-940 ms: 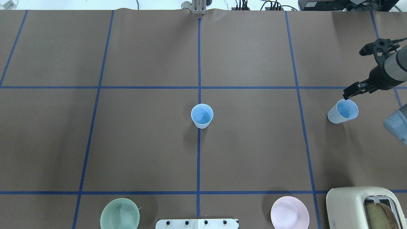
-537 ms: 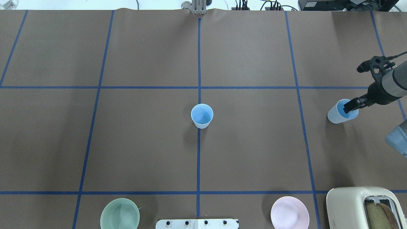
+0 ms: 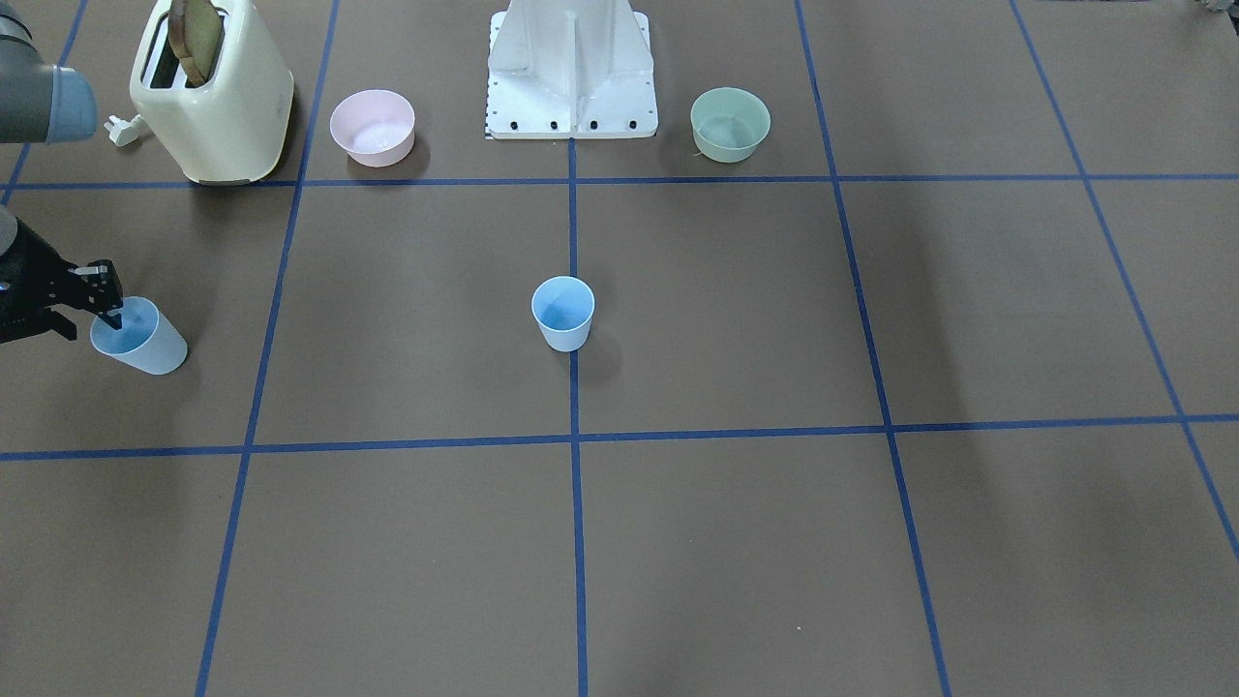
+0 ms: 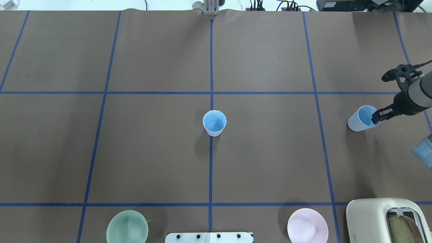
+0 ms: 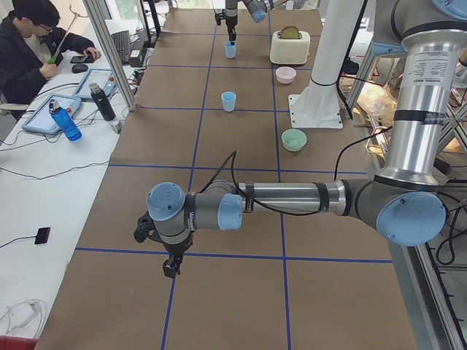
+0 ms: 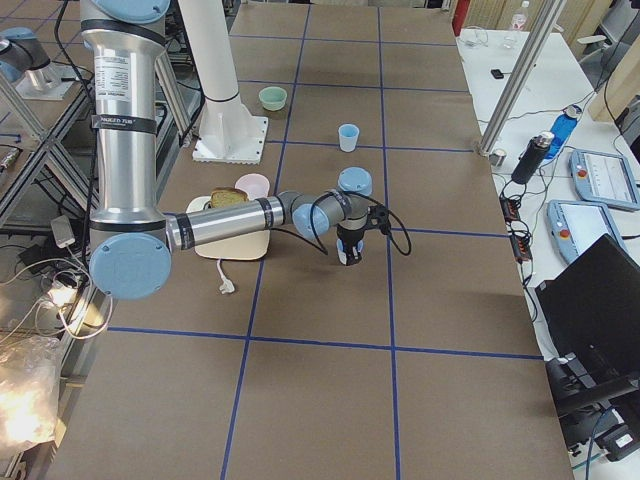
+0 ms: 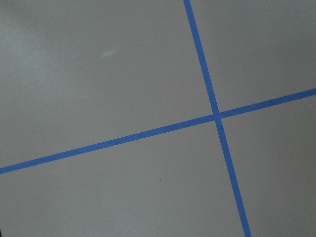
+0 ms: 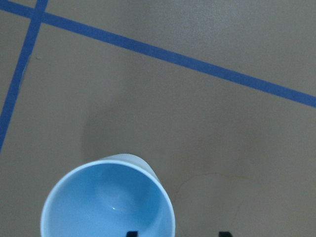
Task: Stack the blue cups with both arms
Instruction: 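Lower the right gripper onto the other light-blue cup and close it, then carry the held cup with the right gripper over the center cup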
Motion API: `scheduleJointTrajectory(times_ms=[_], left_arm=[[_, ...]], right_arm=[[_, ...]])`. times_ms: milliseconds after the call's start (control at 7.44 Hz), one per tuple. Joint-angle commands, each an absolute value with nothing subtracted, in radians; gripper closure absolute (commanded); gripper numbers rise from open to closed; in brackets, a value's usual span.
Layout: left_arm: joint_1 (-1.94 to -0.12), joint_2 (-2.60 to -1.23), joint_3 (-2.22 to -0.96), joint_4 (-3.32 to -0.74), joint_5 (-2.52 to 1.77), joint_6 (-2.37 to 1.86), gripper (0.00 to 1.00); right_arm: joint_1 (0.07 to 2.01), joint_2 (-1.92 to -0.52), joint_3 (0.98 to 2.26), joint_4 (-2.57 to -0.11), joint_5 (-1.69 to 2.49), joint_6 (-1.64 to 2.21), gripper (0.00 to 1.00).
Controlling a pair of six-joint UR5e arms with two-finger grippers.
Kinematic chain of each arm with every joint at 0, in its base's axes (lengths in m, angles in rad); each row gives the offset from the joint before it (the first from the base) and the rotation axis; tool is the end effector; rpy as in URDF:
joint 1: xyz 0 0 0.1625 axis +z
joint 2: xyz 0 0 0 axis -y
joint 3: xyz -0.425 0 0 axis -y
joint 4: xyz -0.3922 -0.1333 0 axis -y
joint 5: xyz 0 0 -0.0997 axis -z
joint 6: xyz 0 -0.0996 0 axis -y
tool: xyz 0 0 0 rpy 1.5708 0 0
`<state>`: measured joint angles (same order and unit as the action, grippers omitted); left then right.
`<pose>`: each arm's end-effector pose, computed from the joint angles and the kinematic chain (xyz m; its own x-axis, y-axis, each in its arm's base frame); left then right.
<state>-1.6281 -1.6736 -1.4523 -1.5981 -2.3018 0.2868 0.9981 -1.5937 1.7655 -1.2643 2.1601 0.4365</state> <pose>-0.0974 -0.5316 0.6644 0.7295 0.2489 -0.6370 -0.1555 0.9674 0.2000 -0.2072 -0.4652 0.5480 0.7109 -0.2876 0.6417 0.1992 0.9575 0.2085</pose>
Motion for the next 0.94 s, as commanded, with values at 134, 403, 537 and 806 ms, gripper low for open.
scheduleJointTrajectory(times_ms=[134, 403, 537, 806], left_arm=[[-1.628, -1.669, -1.447, -1.598, -2.299, 0.287, 0.01], [-1.628, -1.654, -1.462, -1.582, -2.306, 0.27, 0.01], [-1.629, -1.654, -1.465, -1.578, -2.307, 0.206, 0.01], [-1.628, -1.615, -1.491, -1.591, -2.309, 0.189, 0.01]], right_arm=[[0.999, -1.557, 1.792, -1.267, 2.166, 0.463, 1.0], [1.017, -1.459, 1.792, -1.282, 2.221, 0.543, 1.0], [1.02, -1.38, 1.796, -1.314, 2.253, 0.634, 1.0], [0.988, -1.111, 1.81, -1.571, 2.249, 0.806, 1.0]])
